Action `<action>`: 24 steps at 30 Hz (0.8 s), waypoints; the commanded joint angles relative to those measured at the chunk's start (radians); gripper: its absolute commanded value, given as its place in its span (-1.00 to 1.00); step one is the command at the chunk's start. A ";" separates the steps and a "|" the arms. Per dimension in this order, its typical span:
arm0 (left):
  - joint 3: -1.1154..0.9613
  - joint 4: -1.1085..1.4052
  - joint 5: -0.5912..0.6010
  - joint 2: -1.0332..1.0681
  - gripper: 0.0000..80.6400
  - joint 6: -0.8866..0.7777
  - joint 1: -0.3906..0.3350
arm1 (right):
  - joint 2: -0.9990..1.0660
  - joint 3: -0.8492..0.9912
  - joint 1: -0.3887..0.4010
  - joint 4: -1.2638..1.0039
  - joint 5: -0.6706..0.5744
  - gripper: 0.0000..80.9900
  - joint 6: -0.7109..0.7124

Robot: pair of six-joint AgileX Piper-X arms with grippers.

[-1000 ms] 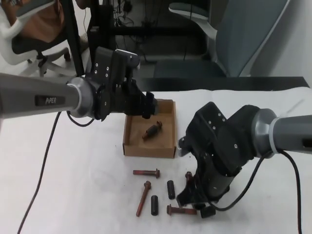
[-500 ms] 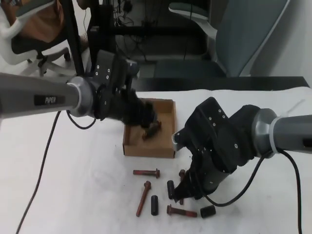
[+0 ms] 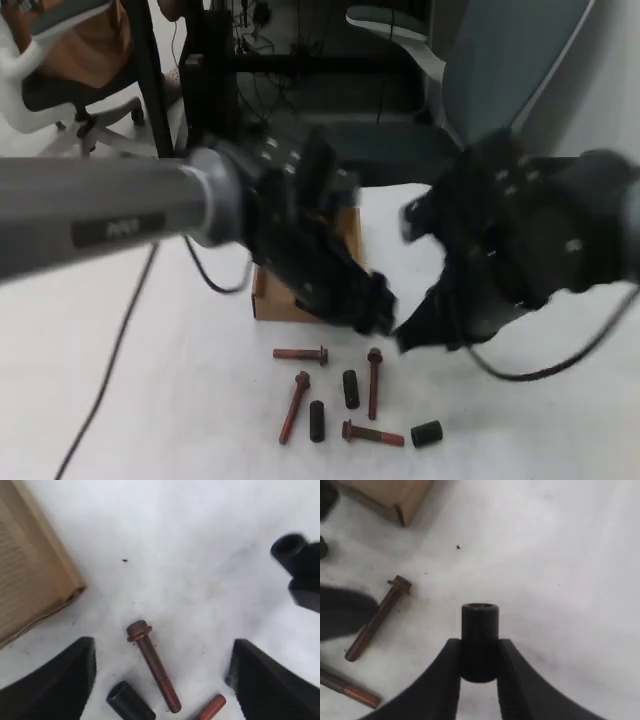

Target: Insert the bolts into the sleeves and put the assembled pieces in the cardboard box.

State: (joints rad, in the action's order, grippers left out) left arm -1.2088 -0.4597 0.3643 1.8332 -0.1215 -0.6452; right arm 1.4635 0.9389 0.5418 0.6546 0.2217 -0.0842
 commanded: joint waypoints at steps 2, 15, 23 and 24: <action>-0.007 -0.001 -0.088 0.002 0.74 -0.059 -0.060 | -0.125 -0.047 -0.038 0.030 0.021 -1.00 -0.022; -0.035 0.011 -0.177 0.150 0.74 -0.118 -0.076 | -0.368 -0.136 -0.057 0.054 0.017 -1.00 -0.067; -0.124 -0.091 -0.315 0.230 -0.08 -0.118 -0.122 | -0.401 -0.136 -0.057 0.059 -0.011 -1.00 -0.067; -0.128 -0.116 -0.322 0.239 -0.21 -0.111 -0.125 | -0.403 -0.136 -0.057 0.059 -0.011 -1.00 -0.065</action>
State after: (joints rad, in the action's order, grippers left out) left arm -1.3239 -0.5078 0.0704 2.0289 -0.2316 -0.7502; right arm 1.0741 0.8019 0.4891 0.7125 0.2173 -0.1429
